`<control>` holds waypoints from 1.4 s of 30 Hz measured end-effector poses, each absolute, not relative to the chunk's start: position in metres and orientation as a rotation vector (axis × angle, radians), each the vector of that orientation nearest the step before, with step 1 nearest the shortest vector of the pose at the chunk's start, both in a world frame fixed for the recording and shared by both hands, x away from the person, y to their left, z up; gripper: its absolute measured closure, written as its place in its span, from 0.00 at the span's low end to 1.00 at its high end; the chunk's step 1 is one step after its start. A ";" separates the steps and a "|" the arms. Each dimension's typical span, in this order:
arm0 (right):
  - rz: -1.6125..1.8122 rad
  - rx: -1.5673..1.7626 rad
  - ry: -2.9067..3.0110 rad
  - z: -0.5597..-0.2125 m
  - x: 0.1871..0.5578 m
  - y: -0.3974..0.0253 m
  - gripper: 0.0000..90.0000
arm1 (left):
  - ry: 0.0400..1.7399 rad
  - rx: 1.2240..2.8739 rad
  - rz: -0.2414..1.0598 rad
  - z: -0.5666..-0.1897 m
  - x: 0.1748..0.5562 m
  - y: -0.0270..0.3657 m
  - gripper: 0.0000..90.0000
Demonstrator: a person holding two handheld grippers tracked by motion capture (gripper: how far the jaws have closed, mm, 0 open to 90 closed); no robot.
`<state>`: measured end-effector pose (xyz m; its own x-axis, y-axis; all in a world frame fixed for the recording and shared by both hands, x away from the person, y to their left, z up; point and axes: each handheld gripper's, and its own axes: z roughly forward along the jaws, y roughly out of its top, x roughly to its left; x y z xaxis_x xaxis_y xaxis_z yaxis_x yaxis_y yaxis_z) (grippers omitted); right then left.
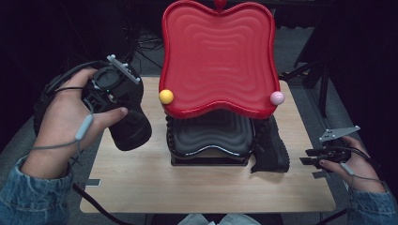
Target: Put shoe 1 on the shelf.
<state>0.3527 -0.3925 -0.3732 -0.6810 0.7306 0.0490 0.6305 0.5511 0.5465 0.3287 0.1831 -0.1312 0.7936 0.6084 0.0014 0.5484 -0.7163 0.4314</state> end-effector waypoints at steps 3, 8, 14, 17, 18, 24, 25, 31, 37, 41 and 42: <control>0.806 1.152 2.595 -0.370 0.350 -0.392 0.60 | 0.864 2.566 0.227 -0.124 0.327 0.183 0.96; 0.805 1.167 2.592 -0.372 0.347 -0.394 0.60 | 0.850 2.558 0.268 -0.108 0.326 0.183 0.95; 0.805 1.176 2.583 -0.371 0.343 -0.397 0.60 | 0.816 2.571 0.286 -0.092 0.329 0.178 0.95; 0.805 1.169 2.580 -0.370 0.342 -0.398 0.59 | 0.778 2.575 0.286 -0.083 0.330 0.175 0.95; 0.806 1.172 2.580 -0.370 0.341 -0.398 0.59 | 0.778 2.575 0.286 -0.083 0.330 0.175 0.95; 0.807 1.178 2.580 -0.371 0.340 -0.399 0.59 | 0.730 2.582 0.305 -0.065 0.328 0.165 0.96; 0.808 1.180 2.580 -0.371 0.340 -0.399 0.59 | 0.731 2.583 0.312 -0.062 0.327 0.162 0.96; 0.806 1.178 2.583 -0.371 0.340 -0.400 0.60 | 0.700 2.584 0.362 -0.046 0.323 0.151 0.97; 0.811 1.179 2.584 -0.372 0.340 -0.400 0.60 | 0.686 2.585 0.375 -0.035 0.326 0.138 0.97; 0.812 1.181 2.590 -0.372 0.340 -0.400 0.60 | 0.643 2.597 0.369 -0.029 0.326 0.133 0.97; 0.814 1.180 2.589 -0.373 0.340 -0.400 0.59 | 0.645 2.584 0.364 -0.028 0.326 0.132 0.97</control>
<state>0.3401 -0.3997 -0.3725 -0.6684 0.7415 0.0590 0.6419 0.5349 0.5494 0.3259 0.1322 -0.0276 0.8560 0.4971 0.1424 0.3784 -0.7898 0.4827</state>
